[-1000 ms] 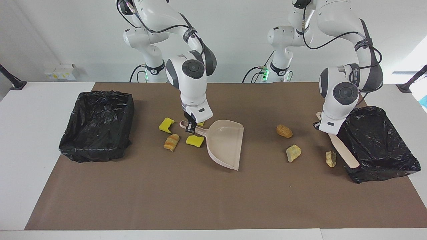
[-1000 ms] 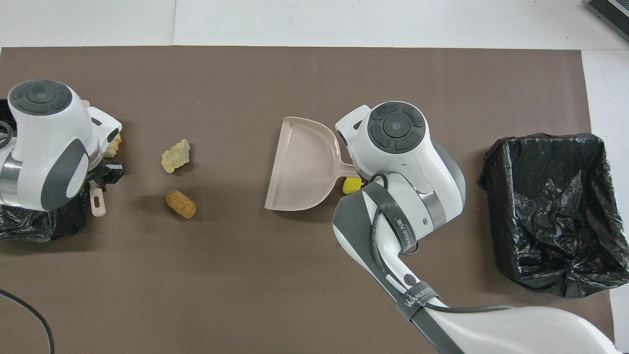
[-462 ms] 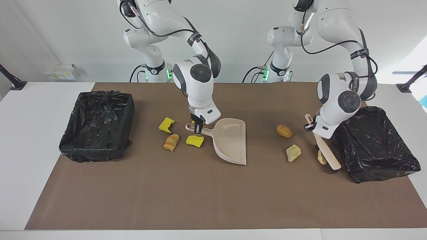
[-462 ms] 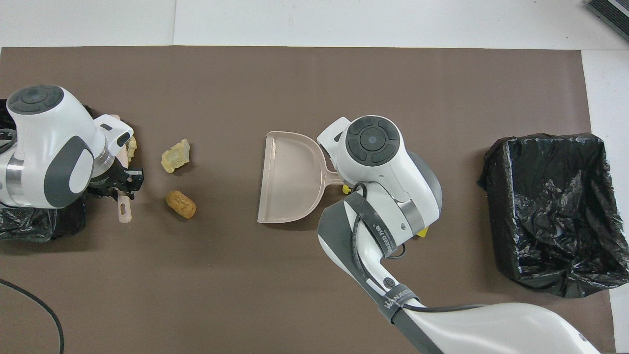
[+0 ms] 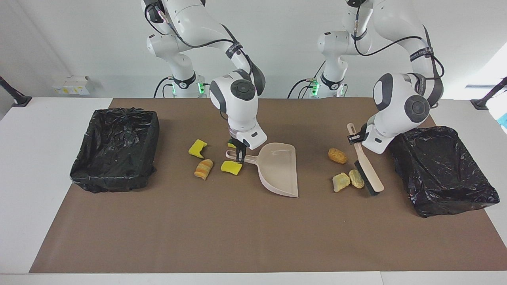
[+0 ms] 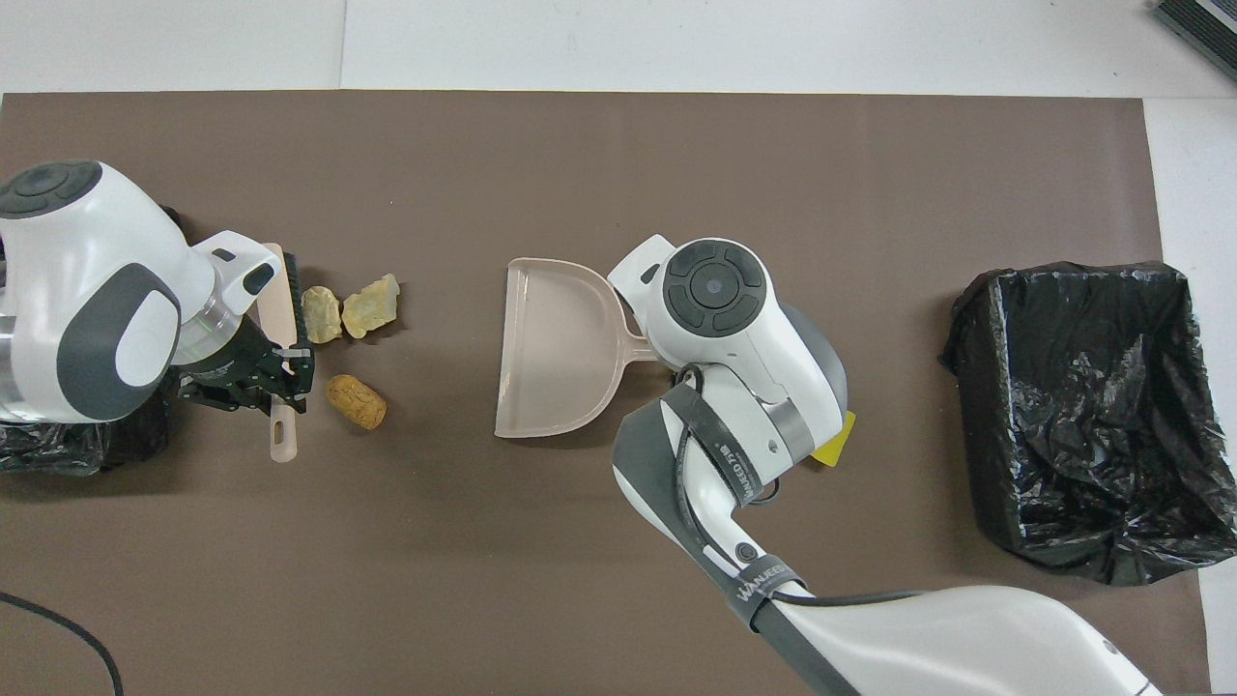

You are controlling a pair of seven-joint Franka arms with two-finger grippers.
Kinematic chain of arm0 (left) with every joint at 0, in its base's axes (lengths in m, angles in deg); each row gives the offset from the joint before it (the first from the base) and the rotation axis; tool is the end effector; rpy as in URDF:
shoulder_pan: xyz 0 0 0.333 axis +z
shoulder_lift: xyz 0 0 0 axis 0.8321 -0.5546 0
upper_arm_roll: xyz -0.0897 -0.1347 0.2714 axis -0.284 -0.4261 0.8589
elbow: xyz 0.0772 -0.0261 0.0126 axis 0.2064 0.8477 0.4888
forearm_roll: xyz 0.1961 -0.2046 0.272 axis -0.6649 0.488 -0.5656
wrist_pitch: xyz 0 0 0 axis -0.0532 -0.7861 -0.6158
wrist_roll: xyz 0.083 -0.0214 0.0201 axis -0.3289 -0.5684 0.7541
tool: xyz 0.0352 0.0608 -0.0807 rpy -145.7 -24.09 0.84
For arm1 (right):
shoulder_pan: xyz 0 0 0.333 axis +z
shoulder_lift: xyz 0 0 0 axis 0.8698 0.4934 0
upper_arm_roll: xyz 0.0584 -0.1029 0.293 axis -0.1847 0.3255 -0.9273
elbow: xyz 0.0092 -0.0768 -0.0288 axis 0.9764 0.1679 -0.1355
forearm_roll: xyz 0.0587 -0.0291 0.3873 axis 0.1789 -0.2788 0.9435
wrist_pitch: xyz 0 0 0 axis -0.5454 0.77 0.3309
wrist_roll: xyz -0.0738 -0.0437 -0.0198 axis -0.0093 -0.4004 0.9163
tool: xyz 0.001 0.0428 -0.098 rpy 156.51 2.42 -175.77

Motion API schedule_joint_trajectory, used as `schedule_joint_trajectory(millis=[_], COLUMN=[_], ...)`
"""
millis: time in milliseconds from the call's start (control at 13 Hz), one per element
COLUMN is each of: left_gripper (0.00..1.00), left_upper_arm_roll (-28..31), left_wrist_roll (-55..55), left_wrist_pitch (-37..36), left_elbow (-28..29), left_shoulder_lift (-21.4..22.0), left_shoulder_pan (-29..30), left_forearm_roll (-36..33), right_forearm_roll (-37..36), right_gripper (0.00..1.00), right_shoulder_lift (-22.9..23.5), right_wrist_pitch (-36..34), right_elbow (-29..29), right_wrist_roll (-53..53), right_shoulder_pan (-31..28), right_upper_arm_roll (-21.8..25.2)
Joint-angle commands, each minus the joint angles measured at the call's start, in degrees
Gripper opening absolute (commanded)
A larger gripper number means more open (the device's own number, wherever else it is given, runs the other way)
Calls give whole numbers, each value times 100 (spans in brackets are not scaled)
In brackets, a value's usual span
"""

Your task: Sweep and dump trash in bin

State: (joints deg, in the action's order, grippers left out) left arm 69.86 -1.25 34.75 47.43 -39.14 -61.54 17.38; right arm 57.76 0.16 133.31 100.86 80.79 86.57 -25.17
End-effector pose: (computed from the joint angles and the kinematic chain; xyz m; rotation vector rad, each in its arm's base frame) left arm 0.5500 -0.0860 0.4134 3.0573 0.2747 -0.5539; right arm 0.5735 0.3218 0.3670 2.2696 2.0866 -0.0103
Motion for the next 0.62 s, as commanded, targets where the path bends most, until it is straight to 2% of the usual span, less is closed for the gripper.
schedule_joint_trajectory(millis=[0, 154, 538], left_gripper=[0, 0, 0], left_upper_arm_roll=[84, 120, 155], left_wrist_roll=[-223, -573, -778], left_wrist_pitch=[-151, 129, 1246], left_elbow=[118, 275, 1277], left_shoulder_lift=[534, 578, 631], left_shoulder_pan=[-146, -68, 250], left_forearm_roll=[187, 187, -6], right_forearm_roll=[-1, -1, -1], right_gripper=[0, 0, 0], right_shoulder_lift=[10, 27, 62], right_wrist_pitch=[198, 277, 366], right_elbow=[78, 87, 131], right_wrist_roll=[104, 104, 95], right_shoulder_pan=[-12, -21, 23], right_upper_arm_roll=[-10, -10, -10])
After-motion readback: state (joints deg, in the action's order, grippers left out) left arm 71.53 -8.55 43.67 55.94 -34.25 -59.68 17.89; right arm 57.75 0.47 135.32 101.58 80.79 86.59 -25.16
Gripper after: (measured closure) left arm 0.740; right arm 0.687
